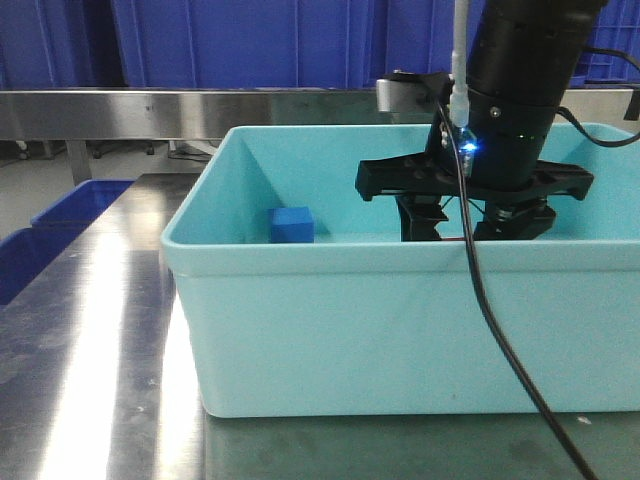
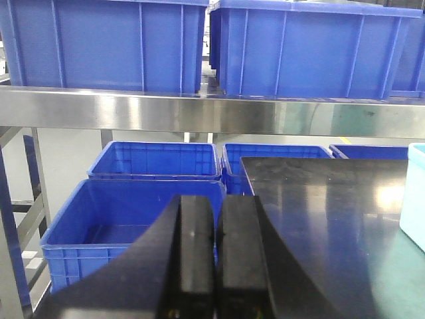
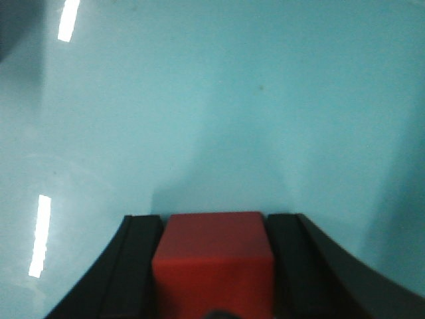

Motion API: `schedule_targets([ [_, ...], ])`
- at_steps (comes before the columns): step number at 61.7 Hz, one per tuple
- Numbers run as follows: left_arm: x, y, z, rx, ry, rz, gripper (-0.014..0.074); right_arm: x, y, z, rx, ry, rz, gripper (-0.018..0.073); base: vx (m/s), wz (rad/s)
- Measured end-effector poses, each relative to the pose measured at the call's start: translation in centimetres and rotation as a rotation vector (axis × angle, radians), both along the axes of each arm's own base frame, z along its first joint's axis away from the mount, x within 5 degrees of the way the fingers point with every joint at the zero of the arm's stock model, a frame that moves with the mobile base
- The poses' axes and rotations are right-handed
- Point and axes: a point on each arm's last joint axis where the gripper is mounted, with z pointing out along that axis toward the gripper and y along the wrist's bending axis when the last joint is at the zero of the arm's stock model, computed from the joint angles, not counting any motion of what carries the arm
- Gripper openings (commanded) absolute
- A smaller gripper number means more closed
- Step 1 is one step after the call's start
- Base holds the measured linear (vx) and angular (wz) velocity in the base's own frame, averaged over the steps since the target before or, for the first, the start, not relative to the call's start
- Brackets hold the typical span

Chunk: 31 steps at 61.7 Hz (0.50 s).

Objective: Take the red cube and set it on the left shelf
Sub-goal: 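Close the right gripper on the red cube and lift it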

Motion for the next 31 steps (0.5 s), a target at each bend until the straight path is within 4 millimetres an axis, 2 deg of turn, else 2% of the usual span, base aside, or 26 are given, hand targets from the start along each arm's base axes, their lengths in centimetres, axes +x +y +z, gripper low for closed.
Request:
schedule_targets([
  [11,0.0,0.0,0.0,0.000,0.000,0.000,0.0102,-0.4,-0.3,1.7,0.011,-0.044,0.005,0.0057,0.00,0.00],
  [20,0.0,0.0,0.0,0.000,0.000,0.000,0.0102,-1.5,-1.2,5.6,0.024,-0.163,0.021,0.0057,0.00,0.00],
  [31,0.0,0.0,0.0,0.000,0.000,0.000,0.0102,-4.2,-3.0,11.5,0.051,-0.350,0.033,0.0057,0.00,0.00],
])
